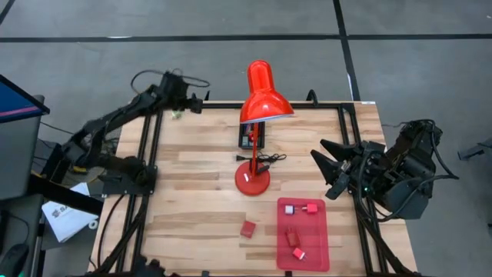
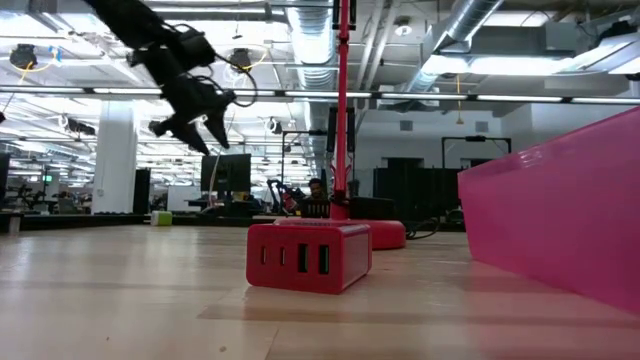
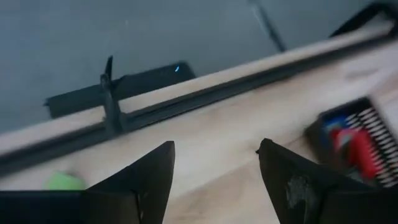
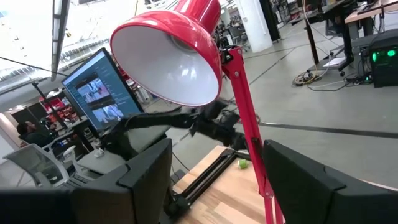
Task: Pick & Place Office items
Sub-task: Put the green charger adapter into the red bin
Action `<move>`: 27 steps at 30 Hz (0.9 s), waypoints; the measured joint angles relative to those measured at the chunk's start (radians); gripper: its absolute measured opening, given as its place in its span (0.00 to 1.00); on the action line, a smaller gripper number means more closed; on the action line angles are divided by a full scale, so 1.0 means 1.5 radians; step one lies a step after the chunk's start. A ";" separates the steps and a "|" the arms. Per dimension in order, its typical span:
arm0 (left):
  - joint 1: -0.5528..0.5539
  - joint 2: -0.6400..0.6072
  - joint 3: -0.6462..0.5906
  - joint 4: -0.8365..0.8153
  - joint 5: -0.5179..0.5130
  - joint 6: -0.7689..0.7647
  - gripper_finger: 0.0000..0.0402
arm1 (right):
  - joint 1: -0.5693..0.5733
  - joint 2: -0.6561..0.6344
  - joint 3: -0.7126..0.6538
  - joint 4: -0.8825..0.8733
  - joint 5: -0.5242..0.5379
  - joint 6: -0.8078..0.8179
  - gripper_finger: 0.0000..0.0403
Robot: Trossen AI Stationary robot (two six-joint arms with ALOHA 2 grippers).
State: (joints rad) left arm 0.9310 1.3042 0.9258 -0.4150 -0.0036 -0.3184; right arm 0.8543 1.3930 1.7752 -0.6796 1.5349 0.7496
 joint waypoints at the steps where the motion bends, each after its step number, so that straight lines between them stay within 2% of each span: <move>1: 0.006 0.028 0.033 -0.032 0.000 0.027 0.56 | 0.000 0.000 0.000 0.001 0.000 0.000 0.61; 5: 0.020 0.149 0.170 -0.222 -0.024 0.151 0.56 | 0.000 0.000 0.000 0.007 0.000 0.002 0.61; 9: 0.015 0.254 0.277 -0.409 -0.116 0.257 0.56 | 0.000 0.000 0.000 0.008 0.000 0.002 0.61; 12: 0.012 0.302 0.312 -0.492 -0.172 0.328 0.56 | 0.000 0.000 0.000 0.008 0.000 0.002 0.61; 15: 0.012 0.327 0.328 -0.529 -0.188 0.379 0.56 | 0.000 0.000 0.000 0.007 0.000 0.002 0.61; 21: 0.044 0.348 0.328 -0.513 -0.202 0.372 0.56 | 0.000 0.000 0.000 0.005 0.003 0.002 0.61; 27: 0.092 0.373 0.328 -0.510 -0.149 0.334 0.56 | 0.001 0.000 0.000 0.005 0.005 0.007 0.61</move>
State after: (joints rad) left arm 1.0685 1.8632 1.4174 -1.1799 -0.2278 0.1827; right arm 0.8551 1.3930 1.7752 -0.6724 1.5417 0.7601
